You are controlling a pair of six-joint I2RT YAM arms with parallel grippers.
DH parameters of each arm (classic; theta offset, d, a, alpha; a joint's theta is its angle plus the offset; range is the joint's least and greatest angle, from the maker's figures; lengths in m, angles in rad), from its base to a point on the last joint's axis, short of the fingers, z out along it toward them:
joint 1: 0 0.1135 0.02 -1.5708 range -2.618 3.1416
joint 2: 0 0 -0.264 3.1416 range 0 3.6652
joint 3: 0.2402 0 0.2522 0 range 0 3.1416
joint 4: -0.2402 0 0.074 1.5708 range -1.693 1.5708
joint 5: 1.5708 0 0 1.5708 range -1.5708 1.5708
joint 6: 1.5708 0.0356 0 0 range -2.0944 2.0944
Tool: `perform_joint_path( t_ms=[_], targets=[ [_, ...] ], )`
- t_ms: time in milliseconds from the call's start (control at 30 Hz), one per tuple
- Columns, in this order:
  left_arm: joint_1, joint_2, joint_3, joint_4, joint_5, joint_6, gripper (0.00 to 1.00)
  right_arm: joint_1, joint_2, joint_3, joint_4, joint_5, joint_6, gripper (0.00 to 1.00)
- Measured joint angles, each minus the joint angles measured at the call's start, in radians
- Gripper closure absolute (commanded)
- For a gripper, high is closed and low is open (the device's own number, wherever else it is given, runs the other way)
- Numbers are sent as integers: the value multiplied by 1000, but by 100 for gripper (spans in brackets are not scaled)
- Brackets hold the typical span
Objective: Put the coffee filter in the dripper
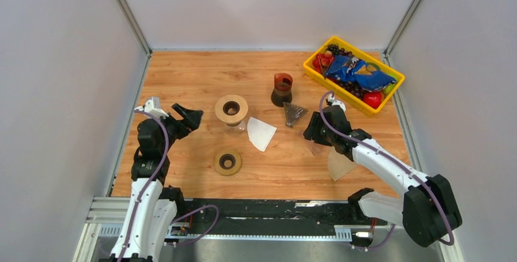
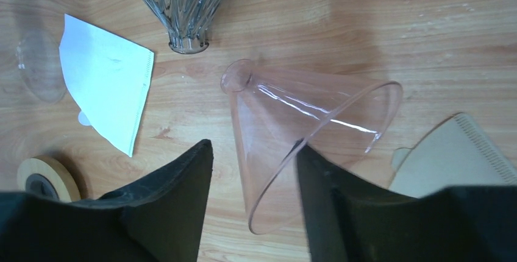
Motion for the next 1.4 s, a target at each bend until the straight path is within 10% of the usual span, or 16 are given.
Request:
perform_joint_path(
  t_ms=[367, 900, 1133, 1400],
  targets=[
    [0, -8, 0, 0, 5, 0, 0, 0, 36, -4, 53, -29, 11, 87],
    [0, -33, 1, 0, 21, -7, 0, 0, -119, 8, -18, 3, -126, 99],
    [0, -28, 20, 36, 126, -40, 0, 80, -187, 109, -26, 9, -393, 100],
    [-111, 46, 129, 69, 221, -57, 0, 513, -122, 174, 16, -48, -1003, 100]
  ],
)
